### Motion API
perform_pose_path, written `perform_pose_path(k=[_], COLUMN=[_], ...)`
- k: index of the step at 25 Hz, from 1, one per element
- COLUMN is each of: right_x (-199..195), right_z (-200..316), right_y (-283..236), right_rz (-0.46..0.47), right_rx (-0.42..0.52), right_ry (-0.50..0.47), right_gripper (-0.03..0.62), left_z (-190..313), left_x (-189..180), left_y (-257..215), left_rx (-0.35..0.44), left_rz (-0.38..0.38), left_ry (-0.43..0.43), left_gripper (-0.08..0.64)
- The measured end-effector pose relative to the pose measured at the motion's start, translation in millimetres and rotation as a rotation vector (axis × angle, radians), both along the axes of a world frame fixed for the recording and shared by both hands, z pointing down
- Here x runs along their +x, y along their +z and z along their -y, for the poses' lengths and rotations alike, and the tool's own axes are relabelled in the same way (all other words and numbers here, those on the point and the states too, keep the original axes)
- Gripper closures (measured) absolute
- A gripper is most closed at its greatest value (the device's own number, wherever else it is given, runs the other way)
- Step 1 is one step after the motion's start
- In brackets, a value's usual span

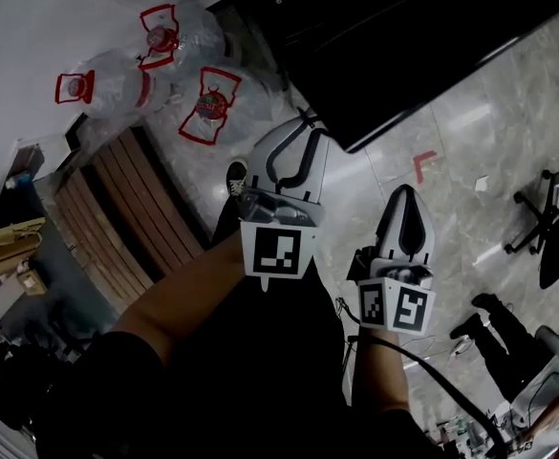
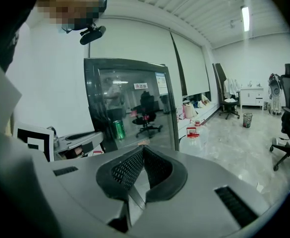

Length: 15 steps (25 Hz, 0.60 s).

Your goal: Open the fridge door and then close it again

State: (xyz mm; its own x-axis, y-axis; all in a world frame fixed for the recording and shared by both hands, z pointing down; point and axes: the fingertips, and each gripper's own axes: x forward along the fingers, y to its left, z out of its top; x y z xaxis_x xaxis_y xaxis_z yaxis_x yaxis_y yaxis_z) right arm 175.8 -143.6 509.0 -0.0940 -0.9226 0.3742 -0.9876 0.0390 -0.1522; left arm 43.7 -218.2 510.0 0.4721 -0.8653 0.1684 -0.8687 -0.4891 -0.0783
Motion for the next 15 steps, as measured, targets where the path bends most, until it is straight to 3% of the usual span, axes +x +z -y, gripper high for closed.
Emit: perform_pose_path(k=[15], right_x=[-24], right_z=[25], right_y=[9], right_rz=[0.003], right_rx=[-0.027], right_ry=[0.007], right_gripper=[0.577], left_z=[64], left_x=[-47], left_y=[8], left_rx=[0.019], left_rz=[0.053], left_ry=[-0.023], left_gripper=[0.494])
